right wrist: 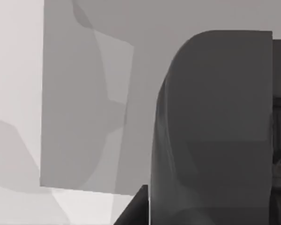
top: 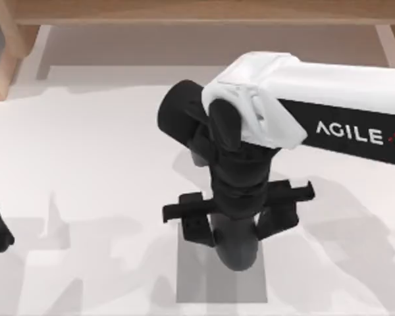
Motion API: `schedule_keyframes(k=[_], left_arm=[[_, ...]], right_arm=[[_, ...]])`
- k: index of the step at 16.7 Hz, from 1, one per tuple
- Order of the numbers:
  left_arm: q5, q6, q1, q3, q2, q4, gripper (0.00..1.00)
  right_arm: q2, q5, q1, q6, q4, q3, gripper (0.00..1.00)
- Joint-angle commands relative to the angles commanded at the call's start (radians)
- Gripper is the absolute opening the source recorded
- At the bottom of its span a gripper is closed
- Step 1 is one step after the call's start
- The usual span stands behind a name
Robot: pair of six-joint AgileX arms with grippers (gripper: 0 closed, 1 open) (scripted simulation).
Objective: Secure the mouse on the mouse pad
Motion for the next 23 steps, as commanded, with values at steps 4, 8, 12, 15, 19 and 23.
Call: schedule_keyframes(k=[4,8,12,15,19,23], left_arm=[[0.0,0.0,0.0,0.0,0.0,0.0,1.0],[0.0,0.0,0.0,0.0,0.0,0.0,1.0],[0.0,0.0,0.0,0.0,0.0,0.0,1.0],[0.0,0.0,0.0,0.0,0.0,0.0,1.0],[0.0,0.0,0.0,0.0,0.0,0.0,1.0],[0.0,0.0,0.0,0.0,0.0,0.0,1.0]], right_arm=[[0.001,0.003,0.024,0.151,0.019,0.013,0.0],[0.0,0.003,0.025,0.162,0.021,0.014,0.0],[-0.002,0.001,0.023,0.163,0.023,0.008,0.0],[-0.006,-0.011,0.034,0.159,0.044,-0.015,0.0],[-0.002,-0.037,0.046,0.154,0.083,-0.054,0.0],[0.013,-0.044,0.043,0.156,0.12,-0.079,0.0]])
